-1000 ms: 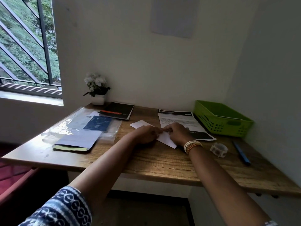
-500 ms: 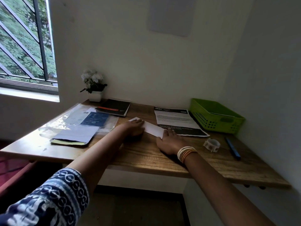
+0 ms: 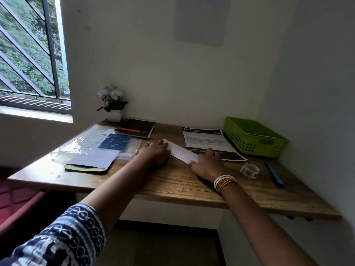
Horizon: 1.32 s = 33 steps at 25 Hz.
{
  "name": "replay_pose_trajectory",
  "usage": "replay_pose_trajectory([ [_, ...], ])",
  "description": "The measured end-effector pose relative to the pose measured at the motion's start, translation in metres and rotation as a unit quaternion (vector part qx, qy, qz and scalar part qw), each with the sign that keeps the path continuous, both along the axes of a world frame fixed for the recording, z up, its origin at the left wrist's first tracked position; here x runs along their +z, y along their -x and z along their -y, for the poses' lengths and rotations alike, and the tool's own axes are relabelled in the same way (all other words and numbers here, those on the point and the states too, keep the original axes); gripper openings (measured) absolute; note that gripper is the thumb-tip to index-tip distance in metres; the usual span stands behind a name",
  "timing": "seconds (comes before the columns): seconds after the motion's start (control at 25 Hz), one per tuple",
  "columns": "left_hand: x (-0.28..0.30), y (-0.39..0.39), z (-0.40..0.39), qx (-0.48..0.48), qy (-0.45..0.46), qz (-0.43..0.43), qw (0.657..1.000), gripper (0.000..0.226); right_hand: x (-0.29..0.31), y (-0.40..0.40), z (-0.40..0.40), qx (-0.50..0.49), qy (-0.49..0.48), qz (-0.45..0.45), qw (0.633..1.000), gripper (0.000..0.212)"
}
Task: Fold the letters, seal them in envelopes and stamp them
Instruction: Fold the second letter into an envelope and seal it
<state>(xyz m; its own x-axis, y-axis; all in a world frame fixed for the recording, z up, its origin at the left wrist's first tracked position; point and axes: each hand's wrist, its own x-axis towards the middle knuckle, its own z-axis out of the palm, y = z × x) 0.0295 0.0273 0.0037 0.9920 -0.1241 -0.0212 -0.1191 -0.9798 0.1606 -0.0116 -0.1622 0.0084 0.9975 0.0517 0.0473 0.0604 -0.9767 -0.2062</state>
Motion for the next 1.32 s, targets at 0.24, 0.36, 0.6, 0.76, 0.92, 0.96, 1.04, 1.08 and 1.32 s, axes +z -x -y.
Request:
replay_pose_trajectory([
  [0.24,0.004,0.003,0.006,-0.032,-0.023,-0.003,0.999,0.057,-0.005,0.005,-0.007,-0.026,0.002,0.083,0.996,0.082],
  [0.36,0.003,0.004,0.01,-0.041,-0.001,-0.006,0.999,0.058,-0.005,0.004,-0.013,-0.046,-0.009,0.069,0.997,0.093],
  [0.6,0.0,0.004,0.012,-0.049,0.043,0.015,0.998,0.051,0.001,-0.014,-0.017,-0.056,0.005,0.022,0.998,0.098],
  [0.76,0.001,0.007,0.012,-0.037,0.03,0.007,0.999,0.054,-0.001,-0.025,-0.016,-0.052,0.017,0.038,0.998,0.094],
  [0.92,0.002,0.016,0.012,-0.037,0.016,0.011,0.999,0.053,-0.005,-0.02,-0.012,-0.044,-0.001,0.081,0.996,0.077],
  [0.96,0.002,0.019,0.011,-0.035,0.016,0.01,0.999,0.052,-0.005,-0.018,-0.013,-0.048,-0.011,0.097,0.994,0.073],
  [1.04,0.0,0.028,0.008,-0.032,0.021,0.015,0.999,0.052,-0.005,-0.012,-0.016,-0.047,-0.017,0.13,0.99,0.066],
  [1.08,-0.001,0.036,0.006,-0.031,0.023,0.019,0.999,0.052,-0.005,-0.007,-0.019,-0.039,-0.018,0.143,0.989,0.063],
  [1.32,0.0,0.082,-0.019,-0.062,-0.016,0.078,0.995,0.041,-0.01,0.03,-0.057,0.079,-0.06,0.166,0.981,0.039],
])
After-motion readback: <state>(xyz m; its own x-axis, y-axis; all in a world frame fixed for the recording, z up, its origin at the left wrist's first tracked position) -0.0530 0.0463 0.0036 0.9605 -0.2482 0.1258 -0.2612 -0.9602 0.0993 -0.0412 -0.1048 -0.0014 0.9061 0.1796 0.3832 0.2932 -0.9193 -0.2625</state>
